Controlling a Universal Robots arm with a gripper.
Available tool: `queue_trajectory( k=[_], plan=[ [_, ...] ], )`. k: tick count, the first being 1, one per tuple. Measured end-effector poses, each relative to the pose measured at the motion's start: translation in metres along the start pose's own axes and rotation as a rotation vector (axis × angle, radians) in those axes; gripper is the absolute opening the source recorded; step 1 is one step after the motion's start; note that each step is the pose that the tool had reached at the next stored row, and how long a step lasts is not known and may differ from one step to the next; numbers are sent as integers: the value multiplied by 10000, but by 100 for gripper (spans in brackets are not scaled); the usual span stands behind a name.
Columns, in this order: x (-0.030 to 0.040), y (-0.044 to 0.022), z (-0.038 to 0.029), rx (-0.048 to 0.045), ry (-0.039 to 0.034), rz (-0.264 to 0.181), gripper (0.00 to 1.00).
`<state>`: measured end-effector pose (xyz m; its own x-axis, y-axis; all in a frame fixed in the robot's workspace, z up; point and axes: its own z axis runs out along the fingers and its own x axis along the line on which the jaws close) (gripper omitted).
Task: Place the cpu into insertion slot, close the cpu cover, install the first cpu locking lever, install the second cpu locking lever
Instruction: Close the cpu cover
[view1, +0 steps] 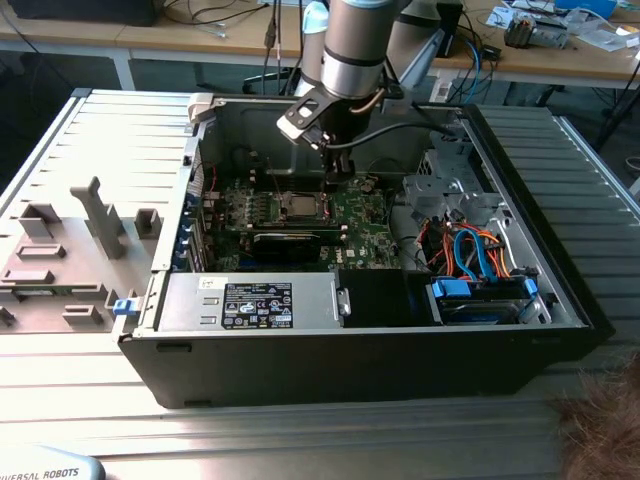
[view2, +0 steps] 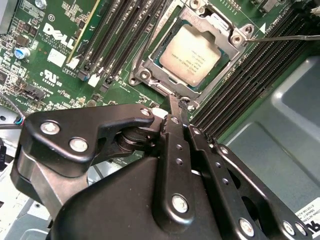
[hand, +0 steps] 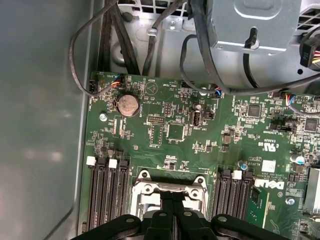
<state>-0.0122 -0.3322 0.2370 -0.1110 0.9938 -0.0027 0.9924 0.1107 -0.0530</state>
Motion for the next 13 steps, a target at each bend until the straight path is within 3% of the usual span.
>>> queue_trajectory(
  k=[13],
  plan=[
    [8,-64,32,-1,1,0,11]
  ],
)
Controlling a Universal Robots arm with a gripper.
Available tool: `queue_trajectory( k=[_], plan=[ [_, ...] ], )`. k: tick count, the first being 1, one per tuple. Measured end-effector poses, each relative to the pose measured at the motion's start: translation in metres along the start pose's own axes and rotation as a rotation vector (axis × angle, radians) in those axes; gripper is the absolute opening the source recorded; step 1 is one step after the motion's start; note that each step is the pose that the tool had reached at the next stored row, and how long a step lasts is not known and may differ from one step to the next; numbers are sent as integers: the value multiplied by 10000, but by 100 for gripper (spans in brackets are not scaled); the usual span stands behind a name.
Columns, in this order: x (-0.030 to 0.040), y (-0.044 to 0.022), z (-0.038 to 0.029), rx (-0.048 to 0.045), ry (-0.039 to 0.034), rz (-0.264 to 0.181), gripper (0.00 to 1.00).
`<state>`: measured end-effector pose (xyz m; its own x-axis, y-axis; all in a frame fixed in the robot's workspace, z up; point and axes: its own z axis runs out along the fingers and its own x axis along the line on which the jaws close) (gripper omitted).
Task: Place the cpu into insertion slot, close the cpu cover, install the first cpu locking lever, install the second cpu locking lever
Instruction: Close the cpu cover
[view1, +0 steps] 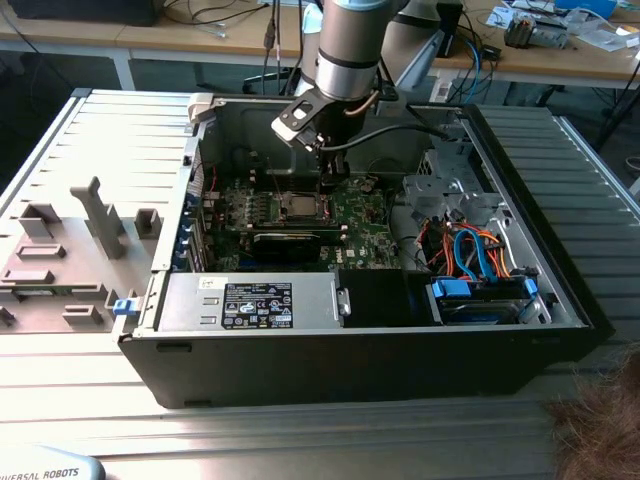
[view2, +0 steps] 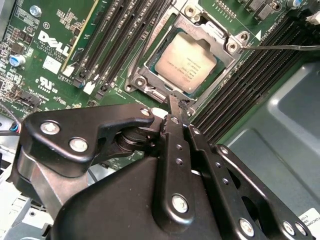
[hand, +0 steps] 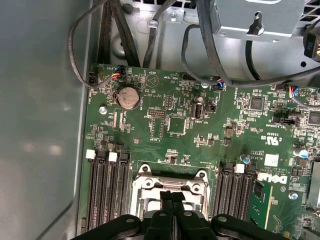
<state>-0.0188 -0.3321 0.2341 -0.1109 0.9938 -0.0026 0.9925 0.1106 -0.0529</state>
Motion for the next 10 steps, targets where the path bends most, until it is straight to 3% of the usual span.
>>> queue_trajectory(
  k=[10],
  plan=[
    [3,-26,20,0,0,-1,11]
  ],
)
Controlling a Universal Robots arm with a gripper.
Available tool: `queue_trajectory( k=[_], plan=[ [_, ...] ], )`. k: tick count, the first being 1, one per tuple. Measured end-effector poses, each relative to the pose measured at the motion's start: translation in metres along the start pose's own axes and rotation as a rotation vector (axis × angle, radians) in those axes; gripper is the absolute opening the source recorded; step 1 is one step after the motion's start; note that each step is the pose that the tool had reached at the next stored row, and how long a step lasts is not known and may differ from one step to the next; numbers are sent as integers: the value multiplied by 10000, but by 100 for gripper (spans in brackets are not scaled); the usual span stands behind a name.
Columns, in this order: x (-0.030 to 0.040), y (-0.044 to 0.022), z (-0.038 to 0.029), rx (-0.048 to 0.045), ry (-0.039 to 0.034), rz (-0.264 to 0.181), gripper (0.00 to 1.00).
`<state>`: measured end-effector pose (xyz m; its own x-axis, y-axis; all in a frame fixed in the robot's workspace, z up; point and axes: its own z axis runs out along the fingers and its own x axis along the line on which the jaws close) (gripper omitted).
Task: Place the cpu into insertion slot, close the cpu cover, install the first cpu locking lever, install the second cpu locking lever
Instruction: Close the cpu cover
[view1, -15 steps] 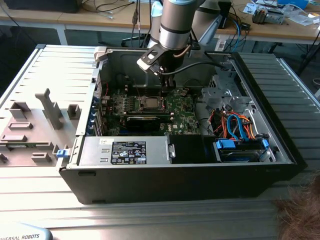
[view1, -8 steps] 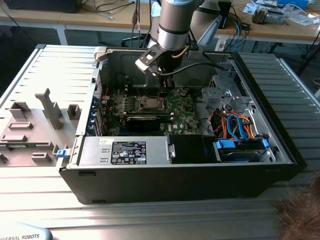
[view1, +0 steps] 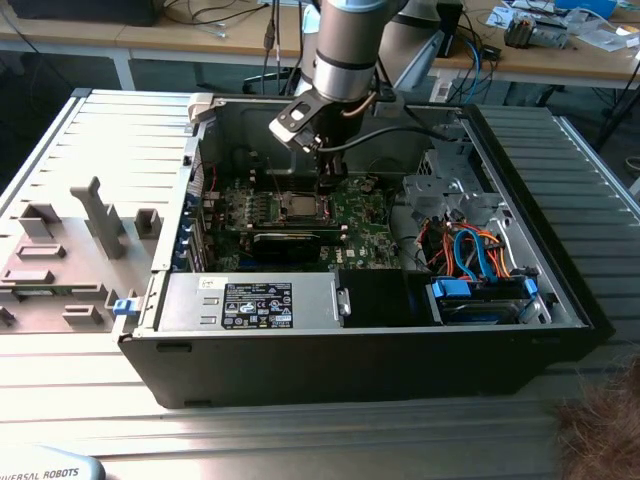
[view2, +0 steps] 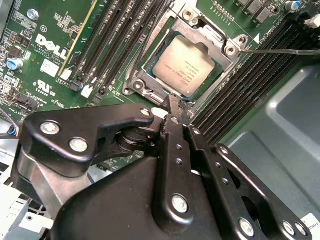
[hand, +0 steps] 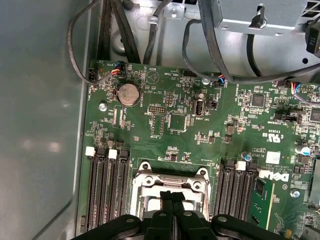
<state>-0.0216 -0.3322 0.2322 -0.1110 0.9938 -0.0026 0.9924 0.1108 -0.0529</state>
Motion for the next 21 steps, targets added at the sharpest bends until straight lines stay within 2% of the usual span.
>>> queue_trajectory(
  k=[21],
  plan=[
    [4,-34,42,0,0,1,11]
  ],
)
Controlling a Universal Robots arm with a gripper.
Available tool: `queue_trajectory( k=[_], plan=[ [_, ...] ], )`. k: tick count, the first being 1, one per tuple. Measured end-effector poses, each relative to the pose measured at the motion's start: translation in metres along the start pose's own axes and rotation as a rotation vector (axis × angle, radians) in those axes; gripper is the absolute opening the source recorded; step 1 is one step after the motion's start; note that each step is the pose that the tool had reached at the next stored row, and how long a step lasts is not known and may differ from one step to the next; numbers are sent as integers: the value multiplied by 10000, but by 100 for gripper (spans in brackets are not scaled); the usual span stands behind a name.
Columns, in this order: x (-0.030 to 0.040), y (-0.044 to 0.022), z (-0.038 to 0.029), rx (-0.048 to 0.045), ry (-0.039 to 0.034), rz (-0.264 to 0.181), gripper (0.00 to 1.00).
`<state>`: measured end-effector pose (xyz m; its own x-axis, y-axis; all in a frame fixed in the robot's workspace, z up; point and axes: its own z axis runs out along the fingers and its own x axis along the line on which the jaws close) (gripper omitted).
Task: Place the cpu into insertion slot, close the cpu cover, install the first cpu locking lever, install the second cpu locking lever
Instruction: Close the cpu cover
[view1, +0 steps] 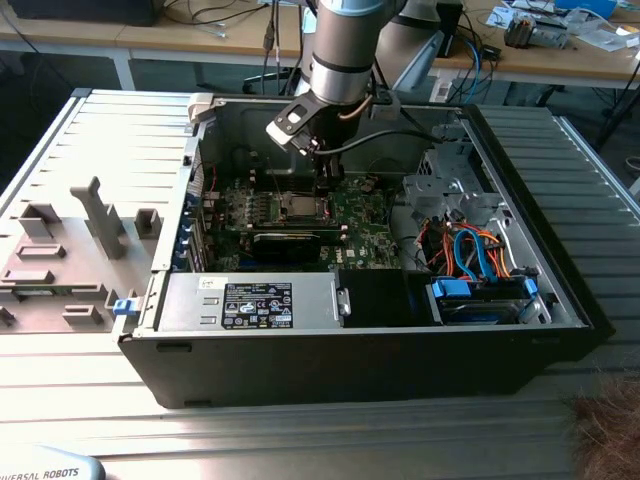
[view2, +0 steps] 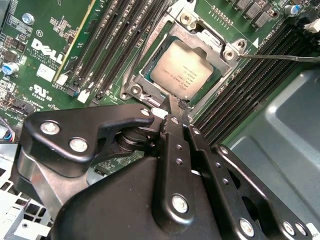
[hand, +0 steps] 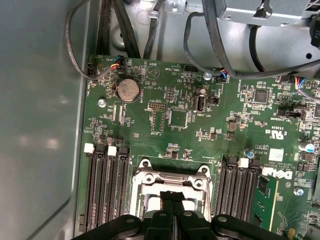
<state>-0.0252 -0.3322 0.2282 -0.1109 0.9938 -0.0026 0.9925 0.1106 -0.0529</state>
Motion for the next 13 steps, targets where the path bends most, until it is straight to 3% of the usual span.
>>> queue_trajectory(
  k=[13],
  plan=[
    [2,-19,23,0,0,0,11]
  ],
)
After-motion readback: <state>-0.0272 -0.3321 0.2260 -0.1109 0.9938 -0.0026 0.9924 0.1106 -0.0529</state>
